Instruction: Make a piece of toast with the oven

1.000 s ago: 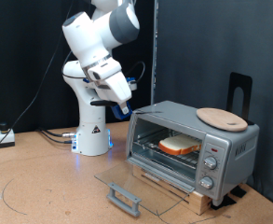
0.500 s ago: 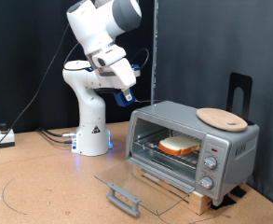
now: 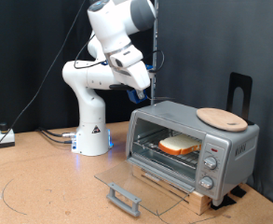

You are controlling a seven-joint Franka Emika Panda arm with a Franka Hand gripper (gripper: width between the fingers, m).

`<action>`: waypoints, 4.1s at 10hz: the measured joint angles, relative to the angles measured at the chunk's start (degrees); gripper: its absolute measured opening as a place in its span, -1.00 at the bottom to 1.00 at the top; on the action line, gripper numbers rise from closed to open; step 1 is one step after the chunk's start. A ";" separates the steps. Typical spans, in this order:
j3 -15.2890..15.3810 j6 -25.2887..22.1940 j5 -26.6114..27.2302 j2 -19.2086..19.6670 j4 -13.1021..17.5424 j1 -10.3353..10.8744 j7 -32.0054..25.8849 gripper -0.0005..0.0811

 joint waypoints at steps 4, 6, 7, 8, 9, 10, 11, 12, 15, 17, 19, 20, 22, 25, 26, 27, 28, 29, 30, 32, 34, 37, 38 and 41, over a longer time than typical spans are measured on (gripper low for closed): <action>6.01 4.24 6.99 -12.92 -5.32 2.73 19.23 0.02; 5.70 1.07 6.75 -12.29 -5.17 2.73 18.39 0.02; 5.07 -3.32 6.72 -12.16 -5.00 2.90 18.46 0.02; 4.33 -7.47 6.71 -12.36 -5.00 3.62 18.18 0.02; 3.93 -10.06 6.76 -13.22 -5.25 4.90 18.07 0.02; 3.98 -10.60 7.67 -14.85 -5.99 6.51 18.34 0.02; 4.89 -9.22 9.59 -17.19 -7.19 8.08 19.61 0.02; 7.04 -6.71 11.85 -19.97 -8.54 9.46 21.44 0.02; 12.55 -4.97 15.17 -25.19 -10.34 11.79 24.18 0.02; 14.57 -4.99 16.45 -25.60 -10.57 12.08 25.64 0.02; 16.01 -5.00 17.22 -25.60 -10.67 12.07 26.31 0.08; 16.54 -5.00 17.43 -25.60 -10.70 12.06 26.60 0.50; 17.01 -4.97 18.54 -25.60 -10.73 12.06 26.68 0.87; 12.80 -6.63 18.80 -26.36 -10.47 12.10 26.26 0.99; 9.39 -8.17 18.78 -27.09 -10.31 12.17 25.44 0.99; 6.35 -9.03 18.19 -27.84 -10.13 12.20 24.93 0.99; 4.93 -10.03 17.99 -29.04 -10.13 12.27 24.90 0.99; 5.20 -10.03 17.99 -28.91 -9.97 12.19 24.93 0.99; 5.32 -10.03 17.69 -28.54 -9.84 11.72 24.90 0.99; 5.24 -8.99 17.19 -25.99 -9.51 8.45 24.34 0.99; 5.11 -8.94 16.42 -22.56 -8.36 3.75 24.38 0.99; 4.84 -7.39 16.30 -18.04 -7.29 -2.83 24.41 0.99; 4.79 -6.79 16.30 -16.63 -6.93 -4.91 24.34 0.99; 4.81 -4.45 14.05 -11.86 -5.27 -10.47 20.86 0.99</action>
